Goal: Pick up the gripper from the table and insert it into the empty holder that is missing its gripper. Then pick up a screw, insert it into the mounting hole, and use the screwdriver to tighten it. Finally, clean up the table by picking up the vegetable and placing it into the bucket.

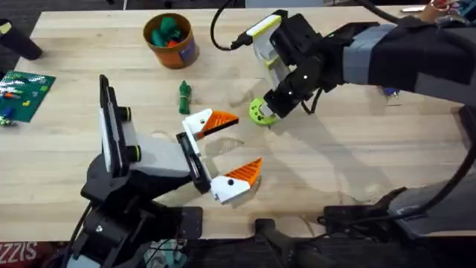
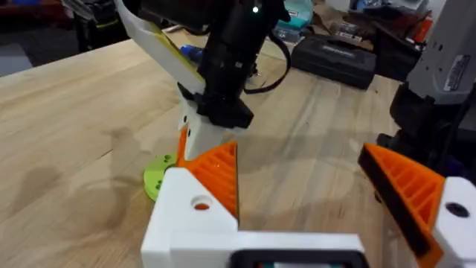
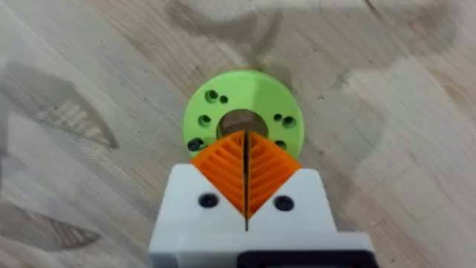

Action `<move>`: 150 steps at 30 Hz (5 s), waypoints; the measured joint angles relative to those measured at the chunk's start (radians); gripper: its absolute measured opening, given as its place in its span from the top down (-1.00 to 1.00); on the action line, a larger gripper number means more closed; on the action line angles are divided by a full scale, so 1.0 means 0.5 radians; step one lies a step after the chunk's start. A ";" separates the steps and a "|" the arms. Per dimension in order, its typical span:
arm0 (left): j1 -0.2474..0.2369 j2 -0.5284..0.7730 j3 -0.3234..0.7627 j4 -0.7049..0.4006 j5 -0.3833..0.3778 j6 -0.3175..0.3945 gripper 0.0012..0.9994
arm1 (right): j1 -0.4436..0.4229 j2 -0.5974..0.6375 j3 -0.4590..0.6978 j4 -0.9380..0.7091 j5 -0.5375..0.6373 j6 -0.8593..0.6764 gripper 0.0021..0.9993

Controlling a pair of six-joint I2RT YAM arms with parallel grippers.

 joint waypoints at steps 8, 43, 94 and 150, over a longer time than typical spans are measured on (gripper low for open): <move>0.000 0.000 0.000 0.000 0.000 0.000 -0.97 | 0.003 0.000 0.000 -0.001 -0.021 0.005 -0.13; 0.000 0.000 0.000 0.000 0.000 0.000 -0.97 | 0.106 -0.405 0.000 -0.375 0.010 0.107 -0.99; 0.000 0.000 0.000 0.000 0.000 0.000 -0.97 | 0.104 -0.060 0.001 -0.275 0.220 0.127 0.09; 0.000 0.000 0.000 0.000 0.000 0.000 -0.97 | 0.103 -0.048 0.404 -0.657 0.163 0.127 0.99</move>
